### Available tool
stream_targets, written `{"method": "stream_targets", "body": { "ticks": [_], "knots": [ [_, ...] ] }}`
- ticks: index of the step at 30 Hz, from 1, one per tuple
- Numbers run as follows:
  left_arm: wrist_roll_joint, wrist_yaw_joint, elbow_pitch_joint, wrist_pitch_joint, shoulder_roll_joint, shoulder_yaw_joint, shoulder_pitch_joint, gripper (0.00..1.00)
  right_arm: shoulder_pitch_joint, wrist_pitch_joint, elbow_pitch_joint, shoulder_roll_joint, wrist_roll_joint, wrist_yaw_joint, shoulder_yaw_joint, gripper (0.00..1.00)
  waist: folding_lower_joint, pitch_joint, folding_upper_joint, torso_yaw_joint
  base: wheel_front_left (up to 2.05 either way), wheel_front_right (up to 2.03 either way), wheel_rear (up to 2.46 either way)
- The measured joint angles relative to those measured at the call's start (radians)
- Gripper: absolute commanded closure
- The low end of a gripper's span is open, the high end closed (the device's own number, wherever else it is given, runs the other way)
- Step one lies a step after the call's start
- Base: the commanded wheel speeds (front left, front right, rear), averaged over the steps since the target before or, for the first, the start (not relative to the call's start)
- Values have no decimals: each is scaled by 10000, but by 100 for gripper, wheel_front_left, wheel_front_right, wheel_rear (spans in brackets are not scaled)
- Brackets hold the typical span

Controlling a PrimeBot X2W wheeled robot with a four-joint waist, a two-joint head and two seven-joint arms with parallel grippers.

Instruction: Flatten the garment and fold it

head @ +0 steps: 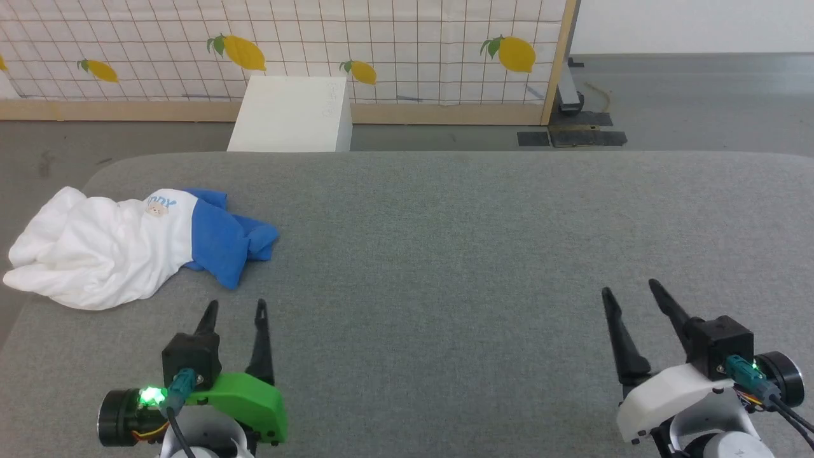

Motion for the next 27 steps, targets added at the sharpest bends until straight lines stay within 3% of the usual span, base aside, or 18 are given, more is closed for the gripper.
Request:
{"method": "stream_targets", "body": {
  "ticks": [27],
  "knots": [
    [-297,445,247,-531,2,-155,28,0,42,-531,320,0,382,0,-203,0,0,-26,0,332,0,0,0]
  ]
}}
